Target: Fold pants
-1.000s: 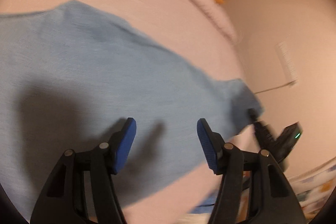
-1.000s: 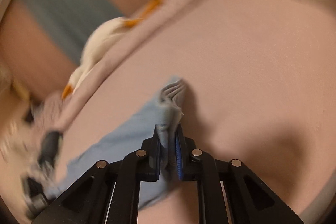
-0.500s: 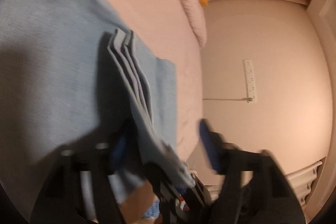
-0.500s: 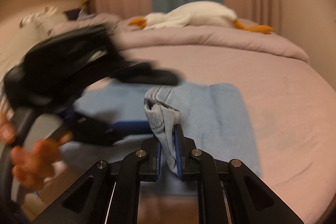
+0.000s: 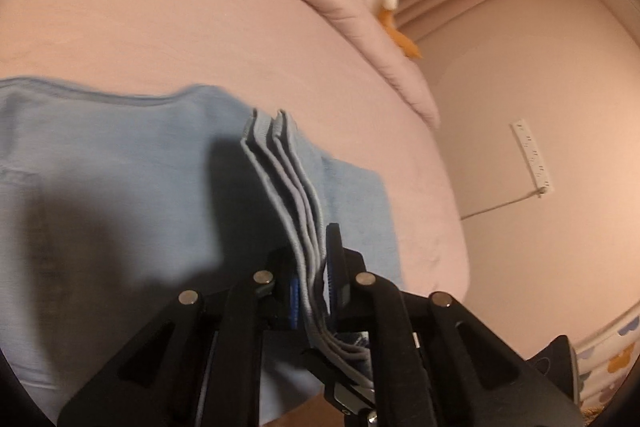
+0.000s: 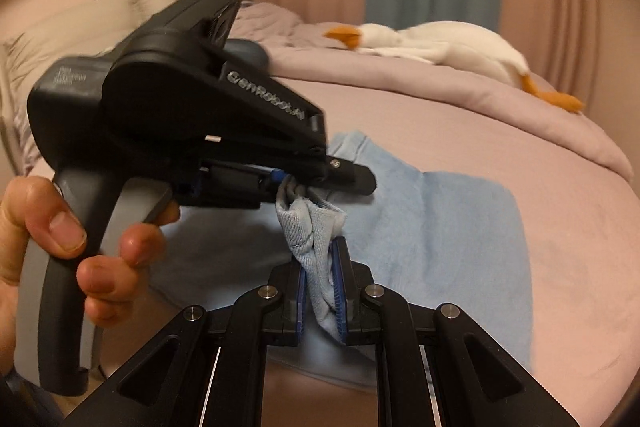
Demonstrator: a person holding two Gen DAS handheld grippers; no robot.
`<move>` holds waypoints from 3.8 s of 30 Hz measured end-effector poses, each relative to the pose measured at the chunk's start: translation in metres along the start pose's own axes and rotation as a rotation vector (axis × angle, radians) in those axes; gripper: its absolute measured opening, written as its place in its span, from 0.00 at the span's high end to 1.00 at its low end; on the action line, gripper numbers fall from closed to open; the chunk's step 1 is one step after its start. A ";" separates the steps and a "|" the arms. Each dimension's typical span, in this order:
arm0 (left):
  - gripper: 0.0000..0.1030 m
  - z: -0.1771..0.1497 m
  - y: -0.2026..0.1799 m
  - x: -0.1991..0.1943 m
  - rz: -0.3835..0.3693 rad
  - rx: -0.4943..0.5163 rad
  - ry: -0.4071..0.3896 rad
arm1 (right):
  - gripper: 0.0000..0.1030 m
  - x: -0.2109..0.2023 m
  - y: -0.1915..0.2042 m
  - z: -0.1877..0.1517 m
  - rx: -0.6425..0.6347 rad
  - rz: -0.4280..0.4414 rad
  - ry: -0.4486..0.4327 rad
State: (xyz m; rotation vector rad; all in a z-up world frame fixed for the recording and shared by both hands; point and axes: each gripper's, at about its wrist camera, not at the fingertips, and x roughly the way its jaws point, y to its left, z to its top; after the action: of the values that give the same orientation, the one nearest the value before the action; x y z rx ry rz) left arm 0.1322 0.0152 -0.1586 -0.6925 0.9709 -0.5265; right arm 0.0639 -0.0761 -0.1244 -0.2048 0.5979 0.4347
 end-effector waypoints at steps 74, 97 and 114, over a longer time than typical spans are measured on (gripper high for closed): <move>0.60 -0.112 0.097 -0.183 0.276 -0.319 -0.254 | 0.78 0.007 0.034 -0.025 -0.025 0.211 0.168; 0.53 -0.063 0.133 -0.186 0.223 -0.512 -0.566 | 0.69 0.021 0.039 -0.028 -0.030 0.210 0.204; 0.67 -0.068 0.101 -0.203 0.245 -0.246 -0.535 | 0.94 0.136 0.035 0.053 0.114 0.166 0.349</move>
State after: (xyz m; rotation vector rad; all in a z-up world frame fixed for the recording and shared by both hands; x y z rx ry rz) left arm -0.0133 0.2014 -0.1447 -0.8636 0.6044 0.0057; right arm 0.1753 0.0170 -0.1636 -0.1224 0.9841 0.5279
